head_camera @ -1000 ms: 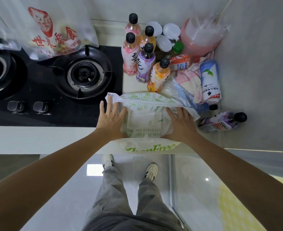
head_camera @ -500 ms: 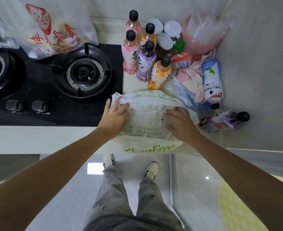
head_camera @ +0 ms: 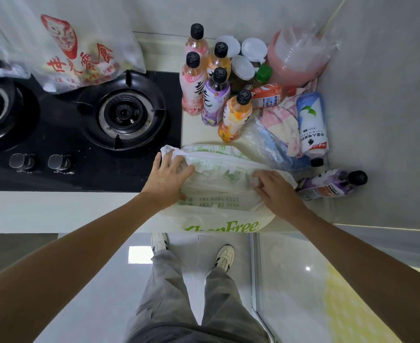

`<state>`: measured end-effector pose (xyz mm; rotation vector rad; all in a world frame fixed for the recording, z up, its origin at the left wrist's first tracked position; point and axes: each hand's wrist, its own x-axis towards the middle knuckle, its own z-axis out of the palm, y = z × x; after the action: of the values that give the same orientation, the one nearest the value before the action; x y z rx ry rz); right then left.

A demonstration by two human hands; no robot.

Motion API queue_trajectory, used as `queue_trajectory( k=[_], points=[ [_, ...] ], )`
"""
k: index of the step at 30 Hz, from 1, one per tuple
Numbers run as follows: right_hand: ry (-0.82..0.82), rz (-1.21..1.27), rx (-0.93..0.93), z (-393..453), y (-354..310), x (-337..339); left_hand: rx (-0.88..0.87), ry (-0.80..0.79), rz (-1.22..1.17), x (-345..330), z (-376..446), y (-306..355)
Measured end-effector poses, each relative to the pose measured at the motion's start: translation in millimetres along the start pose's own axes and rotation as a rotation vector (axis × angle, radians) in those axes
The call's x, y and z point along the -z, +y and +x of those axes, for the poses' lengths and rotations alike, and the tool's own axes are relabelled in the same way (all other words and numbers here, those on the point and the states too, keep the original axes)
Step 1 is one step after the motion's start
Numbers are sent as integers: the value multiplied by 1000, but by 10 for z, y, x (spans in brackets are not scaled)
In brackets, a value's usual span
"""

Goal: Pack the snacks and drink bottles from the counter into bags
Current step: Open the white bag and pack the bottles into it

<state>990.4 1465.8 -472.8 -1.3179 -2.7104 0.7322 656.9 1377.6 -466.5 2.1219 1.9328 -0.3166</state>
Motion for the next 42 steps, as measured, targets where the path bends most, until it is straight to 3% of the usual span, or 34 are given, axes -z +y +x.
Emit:
queue_trajectory(
  k=[10, 18, 22, 25, 29, 32, 42],
  points=[
    [-158, -160, -60, 143, 18, 33, 58, -33, 70, 41, 87, -19],
    [-304, -282, -82, 188, -2, 56, 127, -154, 186, 63, 174, 29],
    [-269, -308, -63, 170, -33, 51, 107, -159, 199, 95, 160, 36],
    [-211, -284, -36, 169, -99, 84, 67, -56, 148, 155, 70, -11],
    [44, -258, 45, 146, -232, 94, -6, 119, 153, 156, -16, -53],
    [139, -238, 90, 185, -277, 59, -22, 114, 151, 83, 15, -35],
    [-78, -237, -70, 296, -195, 37, 91, -4, 156, 46, 249, 105]
  ],
)
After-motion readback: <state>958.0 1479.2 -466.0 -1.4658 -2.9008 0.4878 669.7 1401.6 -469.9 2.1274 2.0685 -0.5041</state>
